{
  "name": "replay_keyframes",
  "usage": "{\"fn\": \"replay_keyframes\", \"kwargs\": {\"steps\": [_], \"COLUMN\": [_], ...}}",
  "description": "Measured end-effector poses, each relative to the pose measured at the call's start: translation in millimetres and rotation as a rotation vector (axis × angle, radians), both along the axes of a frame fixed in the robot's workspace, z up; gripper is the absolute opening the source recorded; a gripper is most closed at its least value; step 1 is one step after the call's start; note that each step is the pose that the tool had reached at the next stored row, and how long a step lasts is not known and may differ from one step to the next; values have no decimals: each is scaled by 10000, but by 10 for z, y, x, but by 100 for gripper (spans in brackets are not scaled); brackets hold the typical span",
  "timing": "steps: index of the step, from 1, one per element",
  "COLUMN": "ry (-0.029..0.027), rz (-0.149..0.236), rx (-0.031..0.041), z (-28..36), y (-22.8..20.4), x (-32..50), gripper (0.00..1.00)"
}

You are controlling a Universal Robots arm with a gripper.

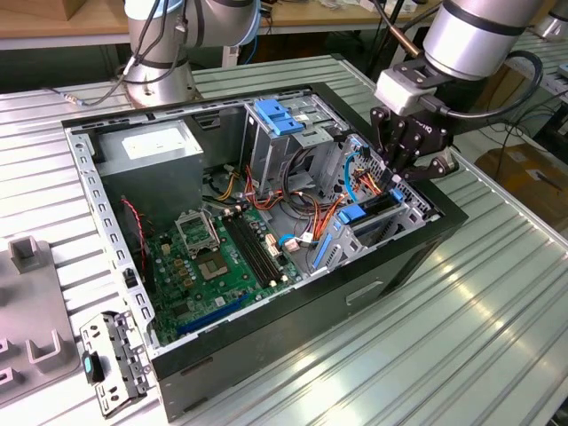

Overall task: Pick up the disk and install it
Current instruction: 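Insert the first disk wire, then insert the second disk wire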

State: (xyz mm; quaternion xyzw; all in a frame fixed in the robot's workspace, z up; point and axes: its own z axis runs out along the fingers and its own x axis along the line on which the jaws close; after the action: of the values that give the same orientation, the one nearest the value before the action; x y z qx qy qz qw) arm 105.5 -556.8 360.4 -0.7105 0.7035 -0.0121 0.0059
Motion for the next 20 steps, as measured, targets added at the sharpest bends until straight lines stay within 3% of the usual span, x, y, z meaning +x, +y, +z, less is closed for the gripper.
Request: {"fn": "replay_keyframes", "kwargs": {"steps": [1,20], "ry": [0,-2], "rz": [0,-1], "rx": [-2,-4], "z": [1,19], "y": [0,0], "x": [0,-13], "gripper": [11,11]}}
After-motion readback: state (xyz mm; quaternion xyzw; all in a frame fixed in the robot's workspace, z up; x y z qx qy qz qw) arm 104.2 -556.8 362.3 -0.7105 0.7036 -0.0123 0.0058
